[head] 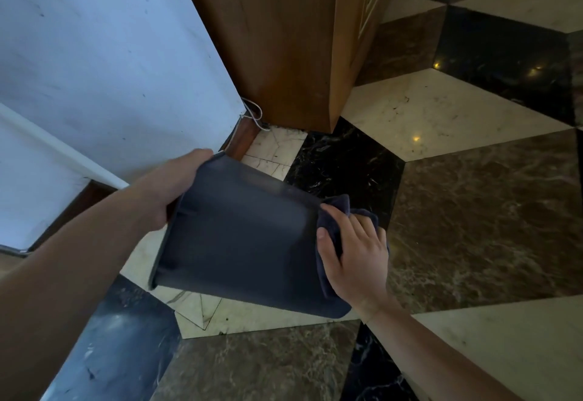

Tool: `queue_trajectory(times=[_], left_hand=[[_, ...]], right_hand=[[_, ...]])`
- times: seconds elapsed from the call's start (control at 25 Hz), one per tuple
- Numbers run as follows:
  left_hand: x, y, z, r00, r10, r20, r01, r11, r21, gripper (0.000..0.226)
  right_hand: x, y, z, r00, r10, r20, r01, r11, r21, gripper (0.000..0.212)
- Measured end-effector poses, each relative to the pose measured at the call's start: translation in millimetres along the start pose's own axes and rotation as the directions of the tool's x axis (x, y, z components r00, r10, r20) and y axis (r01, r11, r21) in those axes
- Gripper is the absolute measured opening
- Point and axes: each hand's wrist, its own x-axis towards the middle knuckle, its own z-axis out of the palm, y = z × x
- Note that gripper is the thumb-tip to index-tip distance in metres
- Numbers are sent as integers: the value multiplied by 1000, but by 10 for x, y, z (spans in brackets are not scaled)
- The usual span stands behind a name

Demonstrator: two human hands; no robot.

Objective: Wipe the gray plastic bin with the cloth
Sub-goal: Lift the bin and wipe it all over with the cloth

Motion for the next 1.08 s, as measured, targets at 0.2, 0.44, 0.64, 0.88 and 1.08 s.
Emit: queue_trajectory(times=[0.2,0.44,0.64,0.88,1.08], left_hand=[[-86,62,130,998,32,-60,-24,990,142,22],[-324,-189,304,935,353,-36,-303,847,437,25],[-492,-548,197,852,516,89,-487,719,497,25],[-308,-1076,17,968,193,161,-241,892,382,19],[-131,-785,175,991,-61,119,25,957,288,64]], right_hand=[[49,3,-44,983,171,59,-175,983,56,41],[18,150,63,895,330,299,-389,907,162,39],[-308,68,209,922,356,149,-384,889,250,53],[-256,176,217,940,339,45,-342,924,168,54],[-274,256,300,941,336,44,-339,931,132,53]])
